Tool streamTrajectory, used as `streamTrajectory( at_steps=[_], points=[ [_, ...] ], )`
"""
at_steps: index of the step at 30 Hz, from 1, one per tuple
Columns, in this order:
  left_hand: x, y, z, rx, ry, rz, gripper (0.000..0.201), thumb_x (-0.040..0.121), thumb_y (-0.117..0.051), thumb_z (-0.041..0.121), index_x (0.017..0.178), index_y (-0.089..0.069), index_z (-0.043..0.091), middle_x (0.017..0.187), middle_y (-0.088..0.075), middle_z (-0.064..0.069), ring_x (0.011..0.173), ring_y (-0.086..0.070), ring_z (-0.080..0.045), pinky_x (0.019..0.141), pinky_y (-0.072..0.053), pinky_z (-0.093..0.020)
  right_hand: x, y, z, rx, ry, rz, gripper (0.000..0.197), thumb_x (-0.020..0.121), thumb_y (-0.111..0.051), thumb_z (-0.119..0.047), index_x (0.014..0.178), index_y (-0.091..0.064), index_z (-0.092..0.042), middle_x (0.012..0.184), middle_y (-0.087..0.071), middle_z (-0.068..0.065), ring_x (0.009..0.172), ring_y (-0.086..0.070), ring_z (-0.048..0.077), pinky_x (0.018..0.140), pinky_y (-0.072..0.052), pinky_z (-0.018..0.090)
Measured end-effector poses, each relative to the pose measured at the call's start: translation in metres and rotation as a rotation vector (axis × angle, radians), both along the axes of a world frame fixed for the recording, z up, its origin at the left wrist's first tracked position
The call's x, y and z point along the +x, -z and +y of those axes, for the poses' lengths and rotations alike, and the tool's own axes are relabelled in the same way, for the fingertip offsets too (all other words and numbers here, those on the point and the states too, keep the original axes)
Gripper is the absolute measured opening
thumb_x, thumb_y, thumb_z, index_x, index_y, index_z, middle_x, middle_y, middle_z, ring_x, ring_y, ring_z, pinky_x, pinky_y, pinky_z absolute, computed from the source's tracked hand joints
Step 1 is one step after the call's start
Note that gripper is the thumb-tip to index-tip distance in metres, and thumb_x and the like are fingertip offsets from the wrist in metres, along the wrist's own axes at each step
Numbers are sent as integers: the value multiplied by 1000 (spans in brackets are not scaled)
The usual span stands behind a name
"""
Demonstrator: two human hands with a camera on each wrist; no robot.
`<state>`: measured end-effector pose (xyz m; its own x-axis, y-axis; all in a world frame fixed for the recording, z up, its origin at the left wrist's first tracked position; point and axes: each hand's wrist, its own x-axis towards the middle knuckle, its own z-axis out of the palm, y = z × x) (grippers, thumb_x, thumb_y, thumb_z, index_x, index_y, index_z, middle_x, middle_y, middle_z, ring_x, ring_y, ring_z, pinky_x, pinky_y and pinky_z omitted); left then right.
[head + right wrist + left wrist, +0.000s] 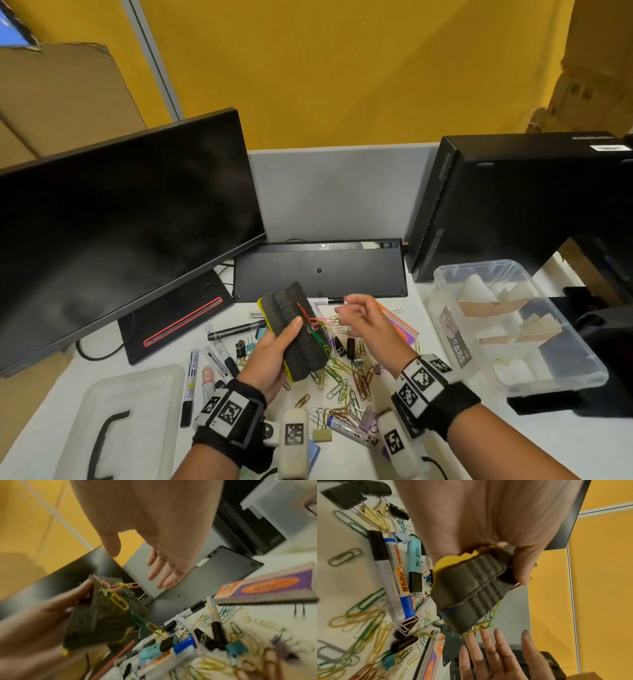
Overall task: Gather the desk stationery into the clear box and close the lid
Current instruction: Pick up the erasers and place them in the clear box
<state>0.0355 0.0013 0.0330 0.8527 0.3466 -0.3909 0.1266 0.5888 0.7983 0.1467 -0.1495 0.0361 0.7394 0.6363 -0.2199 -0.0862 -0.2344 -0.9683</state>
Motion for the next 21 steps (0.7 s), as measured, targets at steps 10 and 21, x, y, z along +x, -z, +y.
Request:
streamTrajectory(
  at_steps=[10, 21],
  points=[
    [-2, 0, 3, -62, -75, -19, 35, 88, -53, 20, 120, -57, 5, 117, -66, -19, 107, -64, -31, 88, -55, -44, -23, 23, -5, -286, -314, -617, 6, 93, -51, -28, 87, -48, -28, 95, -45, -12, 86, -47, 3, 79, -45, 20],
    [-10, 9, 13, -155, -95, 45, 43, 82, -57, 23, 122, -59, 7, 119, -65, -20, 111, -61, -35, 97, -47, -50, -16, 20, -13, -425, -279, -828, 29, 97, -44, -29, 125, -49, -26, 123, -48, -11, 113, -47, 7, 93, -42, 21]
  ],
)
